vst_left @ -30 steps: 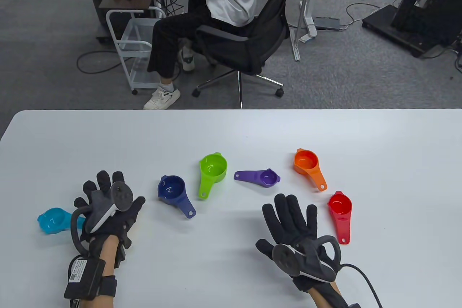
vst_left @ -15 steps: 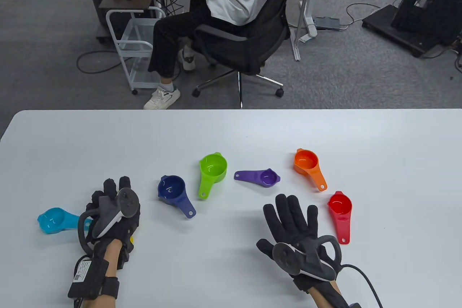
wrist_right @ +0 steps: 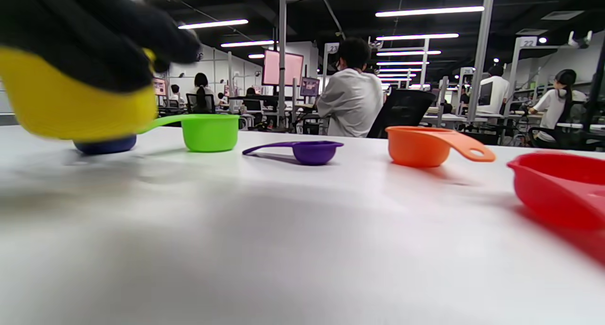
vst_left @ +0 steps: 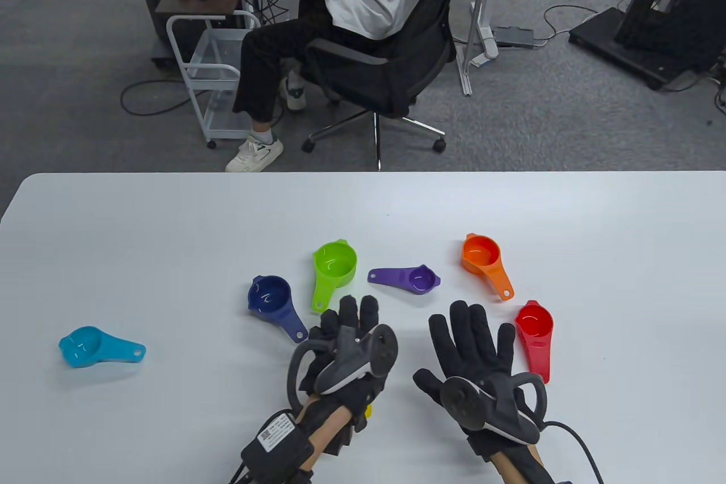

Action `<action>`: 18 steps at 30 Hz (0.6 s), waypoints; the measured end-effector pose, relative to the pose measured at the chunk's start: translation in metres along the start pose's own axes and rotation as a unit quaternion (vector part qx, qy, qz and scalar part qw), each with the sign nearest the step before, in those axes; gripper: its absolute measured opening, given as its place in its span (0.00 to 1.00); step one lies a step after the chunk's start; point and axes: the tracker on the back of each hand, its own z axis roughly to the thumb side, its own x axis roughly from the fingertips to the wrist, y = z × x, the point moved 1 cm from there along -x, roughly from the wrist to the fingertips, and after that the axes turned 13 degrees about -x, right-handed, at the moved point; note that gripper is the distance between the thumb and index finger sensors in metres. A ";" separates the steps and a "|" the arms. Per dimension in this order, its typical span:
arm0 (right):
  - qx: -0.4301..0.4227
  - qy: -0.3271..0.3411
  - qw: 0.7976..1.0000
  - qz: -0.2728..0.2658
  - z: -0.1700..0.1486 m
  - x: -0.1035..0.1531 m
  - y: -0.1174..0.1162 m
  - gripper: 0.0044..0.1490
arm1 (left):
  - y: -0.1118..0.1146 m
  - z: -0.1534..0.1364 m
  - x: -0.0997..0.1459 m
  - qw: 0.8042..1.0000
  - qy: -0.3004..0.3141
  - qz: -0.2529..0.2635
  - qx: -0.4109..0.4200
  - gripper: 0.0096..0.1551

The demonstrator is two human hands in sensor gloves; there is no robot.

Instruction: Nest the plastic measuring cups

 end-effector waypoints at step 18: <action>-0.001 -0.014 1.000 0.026 -0.001 -0.004 -0.004 0.54 | 0.023 0.014 -0.012 0.996 0.063 -0.057 0.013 0.58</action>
